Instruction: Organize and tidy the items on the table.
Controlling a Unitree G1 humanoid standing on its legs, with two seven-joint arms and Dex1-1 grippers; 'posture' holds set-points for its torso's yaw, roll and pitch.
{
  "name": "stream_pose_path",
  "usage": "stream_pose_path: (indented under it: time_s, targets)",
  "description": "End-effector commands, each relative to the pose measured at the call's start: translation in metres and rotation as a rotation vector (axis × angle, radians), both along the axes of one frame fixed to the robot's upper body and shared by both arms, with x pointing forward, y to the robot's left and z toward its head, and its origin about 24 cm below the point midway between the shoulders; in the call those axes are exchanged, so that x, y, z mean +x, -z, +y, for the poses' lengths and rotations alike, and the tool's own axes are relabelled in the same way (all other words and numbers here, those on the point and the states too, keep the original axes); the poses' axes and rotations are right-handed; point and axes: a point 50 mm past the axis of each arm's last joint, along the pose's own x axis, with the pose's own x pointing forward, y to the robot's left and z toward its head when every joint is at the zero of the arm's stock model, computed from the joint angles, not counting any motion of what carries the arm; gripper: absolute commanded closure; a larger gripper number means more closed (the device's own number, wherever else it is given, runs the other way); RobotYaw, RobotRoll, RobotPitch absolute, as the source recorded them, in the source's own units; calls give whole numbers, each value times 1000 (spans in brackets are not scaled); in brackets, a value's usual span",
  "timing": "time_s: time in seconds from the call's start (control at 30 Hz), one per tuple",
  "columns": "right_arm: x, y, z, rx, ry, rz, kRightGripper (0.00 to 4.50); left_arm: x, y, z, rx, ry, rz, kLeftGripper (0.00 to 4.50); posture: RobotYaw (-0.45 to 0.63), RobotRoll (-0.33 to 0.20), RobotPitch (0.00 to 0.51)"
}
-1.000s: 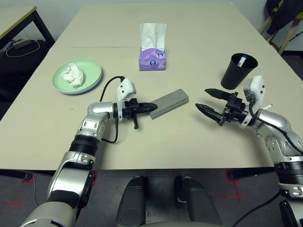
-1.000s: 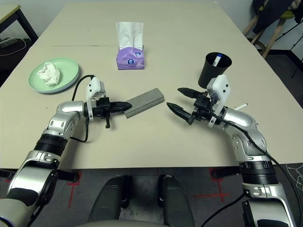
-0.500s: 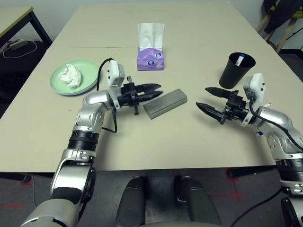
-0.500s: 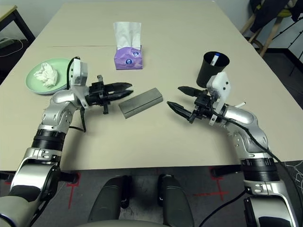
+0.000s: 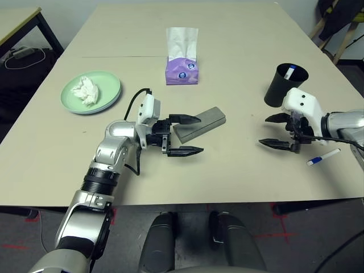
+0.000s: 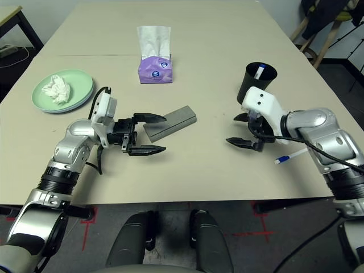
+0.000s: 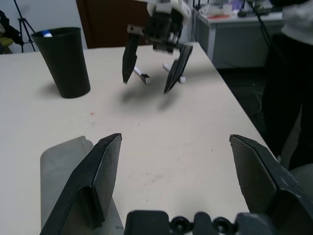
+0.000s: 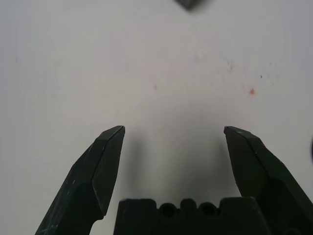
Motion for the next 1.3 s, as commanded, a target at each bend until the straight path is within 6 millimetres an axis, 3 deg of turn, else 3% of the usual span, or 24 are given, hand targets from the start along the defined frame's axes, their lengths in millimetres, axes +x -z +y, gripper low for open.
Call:
stream_pose_path:
  time_s: [0.03, 0.17, 0.47, 0.8, 1.3]
  targets:
    - [-2, -4, -10, -168, -80, 46, 0, -2, 10, 0, 37, 5, 1, 21, 48, 0, 172]
    - [-3, -8, -28, -388, -175, 61, 0, -4, 13, 0, 42, -17, 26, 21, 56, 0, 178]
    - [-6, -2, -49, -521, -244, 72, 0, 2, 10, -3, -24, -184, 32, 21, 69, 0, 185]
    - [-22, 4, -53, -549, -277, 58, 0, -2, 7, 0, -23, -235, 22, 21, 62, 0, 182]
    - [-25, 20, -45, -548, -294, 13, 0, 0, 4, 0, -20, -263, 15, 21, 56, 0, 183]
